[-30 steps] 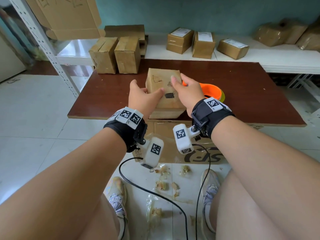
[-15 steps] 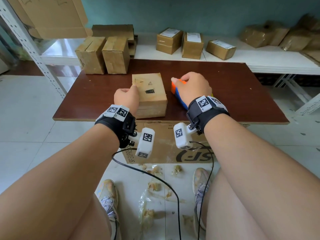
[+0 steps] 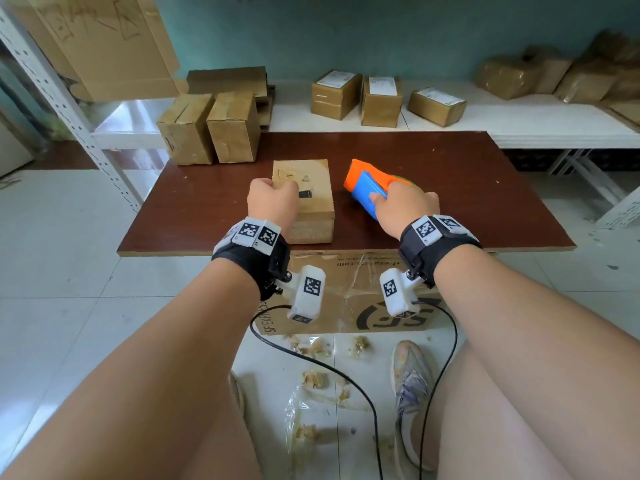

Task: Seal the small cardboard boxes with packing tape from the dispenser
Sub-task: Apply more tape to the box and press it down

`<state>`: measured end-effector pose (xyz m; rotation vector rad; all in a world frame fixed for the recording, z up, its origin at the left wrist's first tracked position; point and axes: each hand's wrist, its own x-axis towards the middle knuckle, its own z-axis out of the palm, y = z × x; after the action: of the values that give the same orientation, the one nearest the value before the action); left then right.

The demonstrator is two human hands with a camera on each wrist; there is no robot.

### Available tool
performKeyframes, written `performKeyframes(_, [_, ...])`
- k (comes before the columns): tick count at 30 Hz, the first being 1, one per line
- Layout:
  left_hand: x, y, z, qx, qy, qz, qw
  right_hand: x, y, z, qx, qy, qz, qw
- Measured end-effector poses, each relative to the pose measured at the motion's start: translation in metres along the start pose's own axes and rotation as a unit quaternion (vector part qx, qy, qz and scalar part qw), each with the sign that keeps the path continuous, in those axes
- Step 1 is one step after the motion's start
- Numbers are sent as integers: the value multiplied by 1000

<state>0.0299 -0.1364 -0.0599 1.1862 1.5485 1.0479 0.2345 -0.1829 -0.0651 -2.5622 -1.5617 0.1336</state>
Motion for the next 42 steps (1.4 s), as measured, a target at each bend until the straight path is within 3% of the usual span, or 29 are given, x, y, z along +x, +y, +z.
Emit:
performKeyframes(3, [-7,13,3,44,6,34,998,-5,11,-7,49,37,-14,998])
performKeyframes(6, [-16,26,6,84,21,149,985,-10,25,-14,151,42,0,988])
performKeyframes(9, [-29,31,9,70,32,246,966,-17,33,-25,325,30,32,945])
performKeyframes(11, [-38,31,16,20,13,247,969,-24,31,-36,445,15,68,893])
performKeyframes(14, [-52,28,25,-52,-35,191,980,-39,21,-54,558,7,99,824])
performKeyframes(21, [-63,23,9,-128,-147,169,966,-79,-1,-81,653,-1,76,753])
performKeyframes(27, [-64,24,-8,-209,-213,94,950,-93,-19,-66,624,-39,24,780])
performKeyframes(31, [-55,28,-13,-269,-206,22,941,-78,-31,-61,587,-30,-46,808])
performKeyframes(38, [-38,32,-18,-341,-179,-39,922,-58,-29,-55,467,-11,-95,879])
performKeyframes(42, [-31,32,-21,-365,-185,-72,910,-52,-24,-50,425,11,-136,895])
